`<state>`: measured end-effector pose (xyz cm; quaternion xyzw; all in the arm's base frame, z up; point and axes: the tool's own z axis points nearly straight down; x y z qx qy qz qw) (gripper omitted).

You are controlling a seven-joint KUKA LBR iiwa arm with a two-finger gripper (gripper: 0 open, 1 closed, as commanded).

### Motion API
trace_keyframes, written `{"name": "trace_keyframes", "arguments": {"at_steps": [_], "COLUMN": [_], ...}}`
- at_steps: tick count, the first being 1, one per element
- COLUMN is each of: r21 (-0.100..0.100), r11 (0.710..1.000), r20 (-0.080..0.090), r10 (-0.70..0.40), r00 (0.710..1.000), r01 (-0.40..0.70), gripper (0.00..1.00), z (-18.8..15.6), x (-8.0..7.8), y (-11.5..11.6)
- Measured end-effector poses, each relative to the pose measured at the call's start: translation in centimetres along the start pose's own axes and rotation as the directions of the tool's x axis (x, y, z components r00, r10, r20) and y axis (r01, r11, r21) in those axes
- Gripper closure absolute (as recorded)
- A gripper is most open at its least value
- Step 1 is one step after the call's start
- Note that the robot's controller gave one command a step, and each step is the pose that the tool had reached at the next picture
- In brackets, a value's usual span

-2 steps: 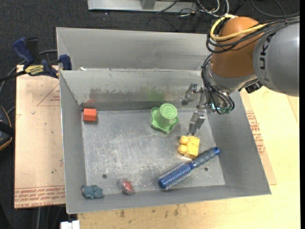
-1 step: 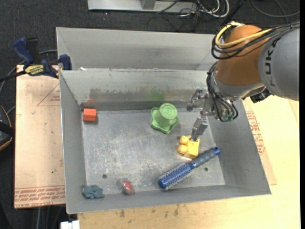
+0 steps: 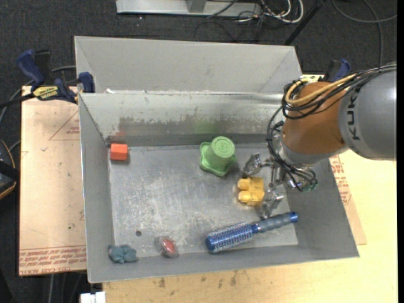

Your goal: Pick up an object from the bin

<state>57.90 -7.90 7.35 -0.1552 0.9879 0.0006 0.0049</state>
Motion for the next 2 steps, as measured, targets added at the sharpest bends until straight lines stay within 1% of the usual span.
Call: {"name": "trace_keyframes", "arguments": {"at_steps": [1,2], "r21": [0.002,0.003], "r11": [1.000,0.934], "r20": [0.005,0.000], "r10": [-0.001,-0.357], "r00": [1.000,0.934], "r01": [0.001,0.357], "gripper": [1.00,1.00], "z": [-0.3,-20.8], "x": [-0.2,-0.3], "y": [-0.1,0.3]}}
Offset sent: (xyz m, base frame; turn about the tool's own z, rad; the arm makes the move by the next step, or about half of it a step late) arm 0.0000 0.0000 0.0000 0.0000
